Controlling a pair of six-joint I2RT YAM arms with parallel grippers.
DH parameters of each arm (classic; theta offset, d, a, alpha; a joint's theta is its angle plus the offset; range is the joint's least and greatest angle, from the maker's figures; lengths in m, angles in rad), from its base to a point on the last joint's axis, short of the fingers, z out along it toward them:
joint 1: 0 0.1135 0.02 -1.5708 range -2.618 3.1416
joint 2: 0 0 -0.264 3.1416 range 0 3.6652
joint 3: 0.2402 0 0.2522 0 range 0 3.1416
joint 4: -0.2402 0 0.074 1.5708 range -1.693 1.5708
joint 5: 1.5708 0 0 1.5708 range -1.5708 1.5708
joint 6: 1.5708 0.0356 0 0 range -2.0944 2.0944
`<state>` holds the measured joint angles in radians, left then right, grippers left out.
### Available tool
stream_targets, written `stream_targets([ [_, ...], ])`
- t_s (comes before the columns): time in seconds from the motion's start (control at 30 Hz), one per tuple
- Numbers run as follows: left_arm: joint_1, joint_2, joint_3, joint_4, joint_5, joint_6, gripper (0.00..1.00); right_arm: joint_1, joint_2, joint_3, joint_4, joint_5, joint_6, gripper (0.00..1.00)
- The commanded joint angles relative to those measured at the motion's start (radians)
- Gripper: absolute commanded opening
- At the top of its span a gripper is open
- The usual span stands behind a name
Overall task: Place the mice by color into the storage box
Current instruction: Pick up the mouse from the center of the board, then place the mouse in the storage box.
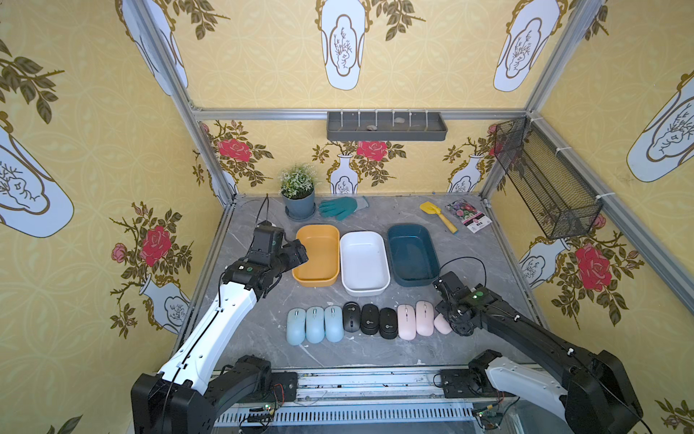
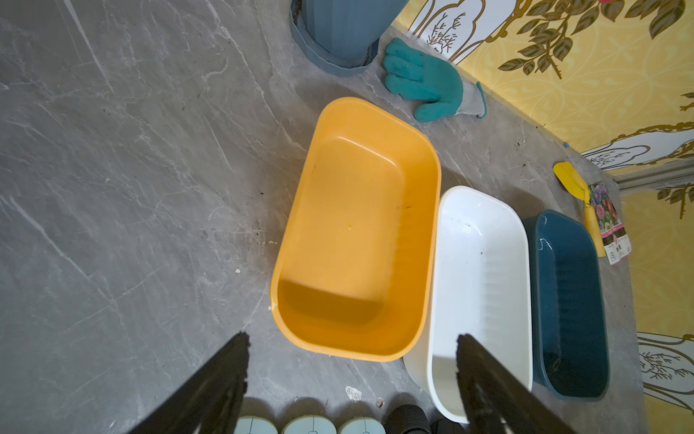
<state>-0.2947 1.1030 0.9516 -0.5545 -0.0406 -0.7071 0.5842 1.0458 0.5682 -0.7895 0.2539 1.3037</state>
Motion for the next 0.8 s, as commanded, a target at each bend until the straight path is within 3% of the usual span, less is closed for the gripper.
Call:
stream_targets([
  [0.0, 0.001, 0.007, -0.005, 0.019, 0.008, -0.004, 0.87, 0.001, -0.003, 0.053, -0.055, 0.002, -0.038, 0.62],
  [0.37, 0.000, 0.006, 0.001, 0.020, 0.004, 0.002, 0.88, -0.019, 0.142, 0.357, -0.043, 0.019, -0.220, 0.62],
  [0.77, 0.001, -0.007, -0.001, 0.019, -0.021, 0.007, 0.88, -0.217, 0.534, 0.615, 0.255, -0.148, -0.528, 0.63],
])
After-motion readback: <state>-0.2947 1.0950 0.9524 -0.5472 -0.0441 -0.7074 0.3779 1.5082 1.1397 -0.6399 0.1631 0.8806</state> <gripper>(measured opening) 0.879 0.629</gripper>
